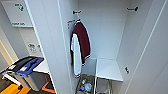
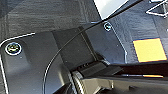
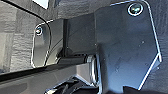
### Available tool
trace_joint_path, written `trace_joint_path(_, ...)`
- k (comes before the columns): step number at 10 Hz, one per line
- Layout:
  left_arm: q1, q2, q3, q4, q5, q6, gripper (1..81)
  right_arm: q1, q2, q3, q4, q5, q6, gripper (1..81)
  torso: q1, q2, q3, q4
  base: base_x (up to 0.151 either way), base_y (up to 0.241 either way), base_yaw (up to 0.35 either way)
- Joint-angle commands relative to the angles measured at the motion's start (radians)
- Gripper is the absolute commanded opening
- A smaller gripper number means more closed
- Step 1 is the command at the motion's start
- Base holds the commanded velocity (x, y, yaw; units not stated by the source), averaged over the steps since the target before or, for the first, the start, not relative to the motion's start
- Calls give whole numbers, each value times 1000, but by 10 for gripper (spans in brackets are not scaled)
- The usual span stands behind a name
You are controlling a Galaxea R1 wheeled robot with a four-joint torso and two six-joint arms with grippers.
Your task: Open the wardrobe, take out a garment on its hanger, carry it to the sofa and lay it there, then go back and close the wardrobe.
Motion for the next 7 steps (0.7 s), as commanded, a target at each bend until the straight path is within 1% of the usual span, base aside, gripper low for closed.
trace_joint_path(1,-34,-3,10,-4,26,-4,811,25,6,4,-8,-53,1,811,0,0,0,0,0,0,0)
trace_joint_path(3,-23,-25,16,-7,17,-6,811,25,-15,8,7,-41,9,811,-1,0,0,0,0,0,0)
trace_joint_path(4,-17,-40,21,-27,8,-12,811,25,-34,21,7,-38,12,811,-1,0,0,0,0,0,0)
trace_joint_path(6,6,-121,86,-103,-65,-12,811,32,-75,71,9,-38,13,811,-1,0,0,0,0,0,0)
trace_joint_path(7,15,-155,123,-122,-87,-15,811,33,-120,143,9,-38,15,811,-1,0,0,0,0,0,0)
